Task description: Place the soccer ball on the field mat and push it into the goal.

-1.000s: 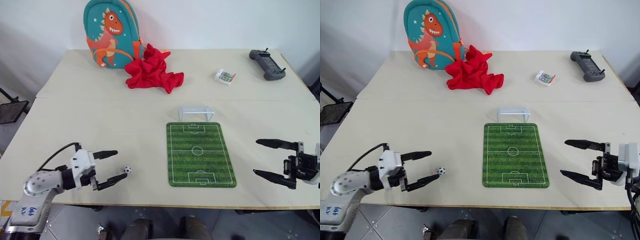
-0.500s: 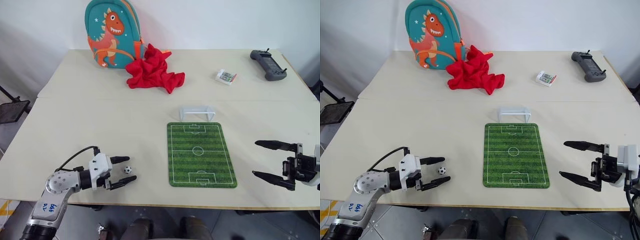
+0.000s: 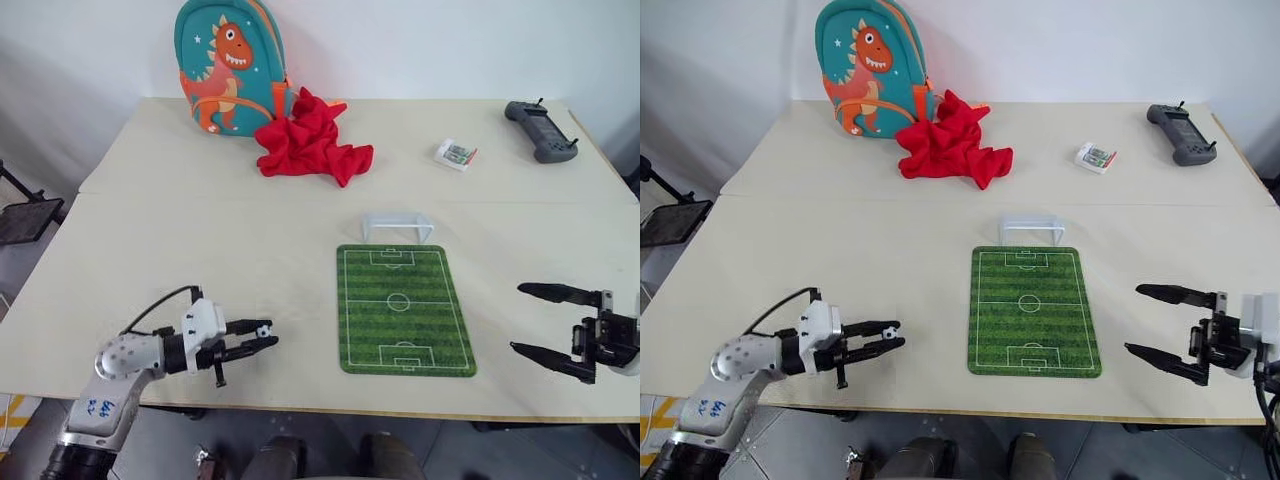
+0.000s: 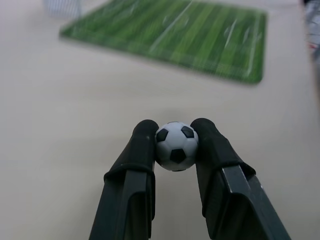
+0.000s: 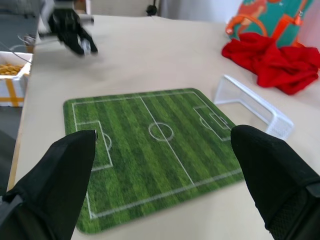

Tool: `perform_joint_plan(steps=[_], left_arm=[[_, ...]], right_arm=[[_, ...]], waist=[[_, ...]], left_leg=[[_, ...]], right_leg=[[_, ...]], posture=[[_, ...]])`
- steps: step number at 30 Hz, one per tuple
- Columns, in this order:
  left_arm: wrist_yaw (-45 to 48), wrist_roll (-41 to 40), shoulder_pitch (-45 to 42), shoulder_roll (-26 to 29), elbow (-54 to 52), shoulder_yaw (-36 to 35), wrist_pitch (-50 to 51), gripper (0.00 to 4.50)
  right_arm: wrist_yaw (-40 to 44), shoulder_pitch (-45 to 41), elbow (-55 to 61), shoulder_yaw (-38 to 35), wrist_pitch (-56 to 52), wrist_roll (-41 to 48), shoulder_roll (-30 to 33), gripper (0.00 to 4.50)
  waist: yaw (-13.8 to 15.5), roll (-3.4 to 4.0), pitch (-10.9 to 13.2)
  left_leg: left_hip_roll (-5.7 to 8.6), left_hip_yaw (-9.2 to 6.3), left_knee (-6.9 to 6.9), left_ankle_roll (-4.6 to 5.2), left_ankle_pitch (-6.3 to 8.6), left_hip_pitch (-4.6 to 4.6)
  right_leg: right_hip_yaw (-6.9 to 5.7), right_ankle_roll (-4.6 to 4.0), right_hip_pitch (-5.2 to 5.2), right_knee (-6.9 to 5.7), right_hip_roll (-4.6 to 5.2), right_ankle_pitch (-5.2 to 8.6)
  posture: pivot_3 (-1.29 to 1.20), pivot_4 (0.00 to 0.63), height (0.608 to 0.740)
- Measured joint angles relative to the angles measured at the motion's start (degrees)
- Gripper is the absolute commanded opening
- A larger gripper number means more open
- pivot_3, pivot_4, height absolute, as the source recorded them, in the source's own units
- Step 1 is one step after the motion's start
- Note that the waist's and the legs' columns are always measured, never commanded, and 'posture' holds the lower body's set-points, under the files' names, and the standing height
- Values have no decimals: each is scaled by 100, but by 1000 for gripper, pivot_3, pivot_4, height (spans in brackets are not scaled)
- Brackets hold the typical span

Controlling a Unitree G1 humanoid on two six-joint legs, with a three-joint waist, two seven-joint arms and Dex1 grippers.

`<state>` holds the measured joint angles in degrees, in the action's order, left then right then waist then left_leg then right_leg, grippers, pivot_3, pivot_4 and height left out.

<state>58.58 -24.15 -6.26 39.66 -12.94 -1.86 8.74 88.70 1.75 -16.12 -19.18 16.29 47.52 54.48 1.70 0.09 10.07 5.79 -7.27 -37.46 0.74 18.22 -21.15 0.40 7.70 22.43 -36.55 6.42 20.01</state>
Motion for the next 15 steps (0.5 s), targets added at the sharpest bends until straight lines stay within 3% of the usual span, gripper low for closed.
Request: perform_joint_plan(steps=[6, 8, 11, 15], left_arm=[[198, -80, -1353, 378, -425, 484, 990, 855], [125, 97, -2089, -75, -351, 1028, 1401, 855], [-417, 224, -2818, -1365, -169, 1788, 1968, 855], [-665, 740, -2787, -1638, 235, 2412, 1941, 855]], right_arm=[[2, 240, -261, -207, 52, 71, 456, 4500], [7, 440, -467, -233, 198, 90, 634, 4500], [10, 504, -445, -232, 301, 92, 733, 4500], [12, 840, -323, -387, 266, 138, 770, 4500]], waist=[[-48, 1, -1], [-5, 1, 0], [59, -3, 2], [-54, -8, 5]], left_leg=[[0, 10, 6, 0, 0, 6], [6, 5, -1, 2, -1, 1], [16, 13, -32, 14, 3, -15], [11, 27, -22, 19, 8, -3]], right_leg=[[-2, 1, 2, -3, -5, -1], [-5, 3, -1, -4, -4, -2], [-11, 33, -1, -2, -9, -17], [-3, 35, 6, 1, -18, -18]], posture=[[0, 150, 740], [0, 150, 740], [0, 150, 740], [0, 150, 740]])
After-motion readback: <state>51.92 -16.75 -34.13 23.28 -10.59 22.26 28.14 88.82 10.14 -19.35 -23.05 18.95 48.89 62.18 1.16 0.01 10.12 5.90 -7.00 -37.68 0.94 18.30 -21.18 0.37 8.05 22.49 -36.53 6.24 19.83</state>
